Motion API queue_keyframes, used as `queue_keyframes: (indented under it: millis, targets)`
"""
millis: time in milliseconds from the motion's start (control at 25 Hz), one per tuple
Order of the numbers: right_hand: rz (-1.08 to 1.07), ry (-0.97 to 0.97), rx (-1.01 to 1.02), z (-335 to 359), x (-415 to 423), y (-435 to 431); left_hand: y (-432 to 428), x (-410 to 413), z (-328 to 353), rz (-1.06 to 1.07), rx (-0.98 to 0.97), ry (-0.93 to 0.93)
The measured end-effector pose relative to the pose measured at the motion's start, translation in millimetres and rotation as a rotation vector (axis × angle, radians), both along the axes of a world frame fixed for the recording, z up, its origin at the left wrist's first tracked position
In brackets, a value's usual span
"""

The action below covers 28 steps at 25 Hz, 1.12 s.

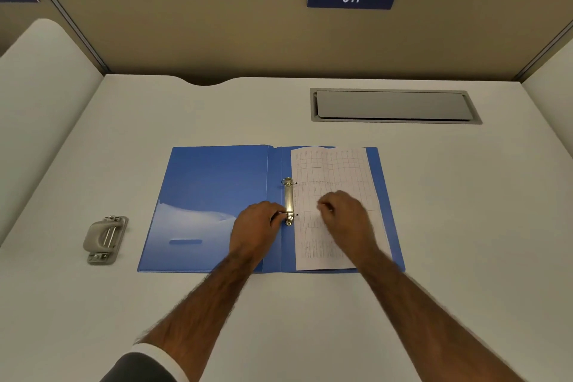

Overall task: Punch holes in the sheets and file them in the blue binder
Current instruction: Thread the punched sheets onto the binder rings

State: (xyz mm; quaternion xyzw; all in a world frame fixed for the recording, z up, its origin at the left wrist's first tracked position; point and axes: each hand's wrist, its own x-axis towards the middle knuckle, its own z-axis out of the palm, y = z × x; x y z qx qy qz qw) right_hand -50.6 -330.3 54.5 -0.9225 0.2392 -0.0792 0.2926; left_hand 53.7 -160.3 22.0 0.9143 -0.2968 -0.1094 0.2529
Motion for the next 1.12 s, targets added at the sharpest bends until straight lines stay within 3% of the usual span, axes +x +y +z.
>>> queue_keyframes:
  millis: [240, 480, 840, 1000, 1120]
  targets:
    - [0.320, 0.240, -0.150, -21, 35, 31, -4, 4, -4, -0.041, 0.052, 0.000]
    - [0.305, 0.350, -0.161, -21, 43, 35, -5, 8, -11, -0.139, 0.146, -0.199]
    - [0.271, 0.295, -0.176, -16, 34, 40, -3, 8, -16, -0.191, 0.147, -0.240]
    - [0.304, 0.338, -0.173, -19, 32, 41, -8, 8, -11, -0.201, 0.148, -0.183]
    - [0.186, 0.353, -0.163, -31, 20, 33, -3, 19, 0, -0.139, -0.008, 0.021]
